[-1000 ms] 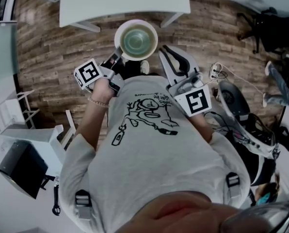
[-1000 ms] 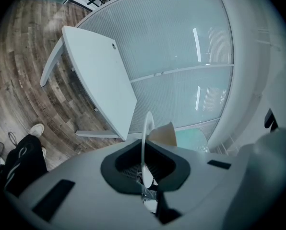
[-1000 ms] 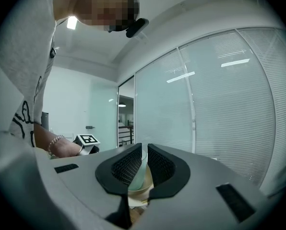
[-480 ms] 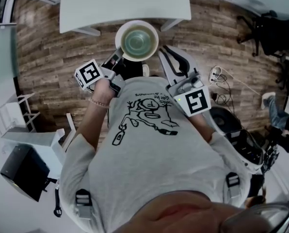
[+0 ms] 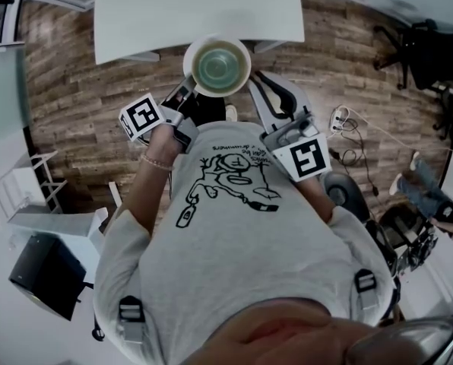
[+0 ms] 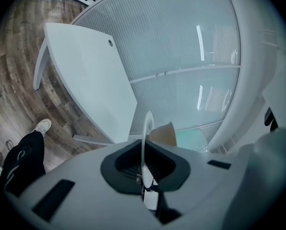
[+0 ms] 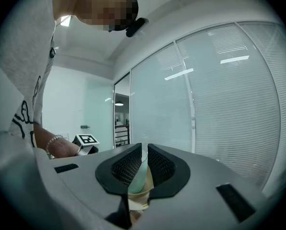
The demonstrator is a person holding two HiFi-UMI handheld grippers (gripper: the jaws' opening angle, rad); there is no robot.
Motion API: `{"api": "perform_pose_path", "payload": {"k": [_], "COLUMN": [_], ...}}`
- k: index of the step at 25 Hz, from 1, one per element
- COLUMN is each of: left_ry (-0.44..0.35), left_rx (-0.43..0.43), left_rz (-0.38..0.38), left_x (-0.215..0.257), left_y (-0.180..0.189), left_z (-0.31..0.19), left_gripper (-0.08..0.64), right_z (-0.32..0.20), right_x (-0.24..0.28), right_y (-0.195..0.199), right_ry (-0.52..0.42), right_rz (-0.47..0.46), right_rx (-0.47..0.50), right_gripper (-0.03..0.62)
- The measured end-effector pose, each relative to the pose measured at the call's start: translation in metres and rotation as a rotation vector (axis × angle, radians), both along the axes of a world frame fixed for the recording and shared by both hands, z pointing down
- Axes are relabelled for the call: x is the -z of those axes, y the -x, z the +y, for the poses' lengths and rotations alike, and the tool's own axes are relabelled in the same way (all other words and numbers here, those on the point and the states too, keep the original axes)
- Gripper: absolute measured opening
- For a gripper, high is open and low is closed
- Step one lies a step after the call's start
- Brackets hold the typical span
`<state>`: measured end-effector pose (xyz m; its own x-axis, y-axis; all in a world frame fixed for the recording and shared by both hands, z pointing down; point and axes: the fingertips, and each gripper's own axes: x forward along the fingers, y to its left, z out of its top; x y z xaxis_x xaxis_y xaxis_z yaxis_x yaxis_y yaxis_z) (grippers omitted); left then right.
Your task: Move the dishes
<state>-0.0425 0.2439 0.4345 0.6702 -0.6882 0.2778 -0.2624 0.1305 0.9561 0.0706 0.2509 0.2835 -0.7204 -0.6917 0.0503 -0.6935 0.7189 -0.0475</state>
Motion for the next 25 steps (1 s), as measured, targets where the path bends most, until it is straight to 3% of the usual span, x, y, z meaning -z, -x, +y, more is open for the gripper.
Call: {"api": "perform_pose_path", "payload": {"k": [14, 25], "left_ry": [0.021, 0.02], "left_rx": [-0.029, -0.052], "left_rz": [0.023, 0.015], "left_x": [-0.006, -0.004], "left_y": [0.028, 0.071], "left_z": [-0.086, -0.154], "left_gripper": [0.011, 0.011], "right_z": [-0.086, -0.15], "right_x": [-0.004, -0.004], "right_y": [0.034, 0.078], "right_ry": [0.022, 0.037], "right_rz": [0.02, 0.048], "right_rx": [-0.015, -0.027], "right_gripper": [0.043, 0.043]}}
